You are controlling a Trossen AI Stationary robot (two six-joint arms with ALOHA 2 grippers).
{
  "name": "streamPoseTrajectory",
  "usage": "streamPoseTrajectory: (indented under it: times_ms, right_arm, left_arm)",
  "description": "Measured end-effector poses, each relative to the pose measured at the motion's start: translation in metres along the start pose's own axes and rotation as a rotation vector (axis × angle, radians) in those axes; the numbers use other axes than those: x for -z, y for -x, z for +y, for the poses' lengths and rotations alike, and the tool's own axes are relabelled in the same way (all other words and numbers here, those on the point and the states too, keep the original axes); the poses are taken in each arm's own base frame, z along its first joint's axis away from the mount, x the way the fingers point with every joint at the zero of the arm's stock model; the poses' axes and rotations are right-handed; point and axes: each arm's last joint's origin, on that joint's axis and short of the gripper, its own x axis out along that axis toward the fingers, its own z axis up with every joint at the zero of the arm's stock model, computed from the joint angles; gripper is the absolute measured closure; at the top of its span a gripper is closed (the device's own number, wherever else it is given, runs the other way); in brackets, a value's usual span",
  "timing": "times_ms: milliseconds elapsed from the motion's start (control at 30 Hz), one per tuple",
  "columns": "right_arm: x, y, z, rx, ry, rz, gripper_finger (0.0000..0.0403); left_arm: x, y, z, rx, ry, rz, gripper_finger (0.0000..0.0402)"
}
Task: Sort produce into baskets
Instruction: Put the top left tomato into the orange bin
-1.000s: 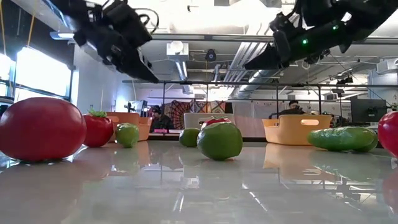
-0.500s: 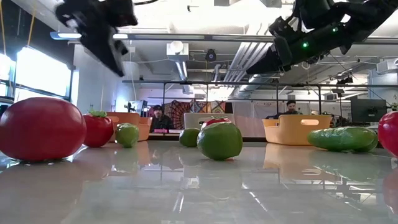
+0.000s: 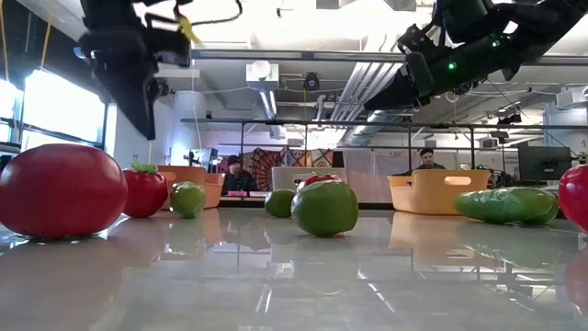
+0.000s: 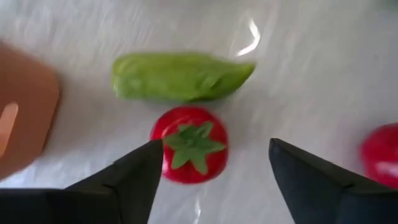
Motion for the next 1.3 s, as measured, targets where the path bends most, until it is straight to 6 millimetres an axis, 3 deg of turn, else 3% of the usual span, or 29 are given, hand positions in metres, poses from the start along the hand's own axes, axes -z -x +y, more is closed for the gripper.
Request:
streamPoseTrajectory:
  times_ms: [333,767,1000,1300]
  right_arm:
    - [0.001,0.0,0.001,-0.012,0.0,0.006,0.0386]
    - [0.001,0.0,0.001,-0.014,0.001,0.014,0.0386]
    - [0.001,0.0,0.001,-0.014,0.003,0.014,0.0386]
    - [0.001,0.0,0.001,-0.013,0.005,0.014,0.0386]
  left_arm:
    - [-0.008,-0.035,0.002,-0.073,-0.078,0.142,0.0108]
    - [-0.01,-0.056,0.01,-0.068,-0.094,0.217,0.0107]
    - [-0.008,-0.059,0.012,-0.058,-0.086,0.216,0.011]
    - [-0.007,-0.058,0.013,-0.057,-0.084,0.228,0.015]
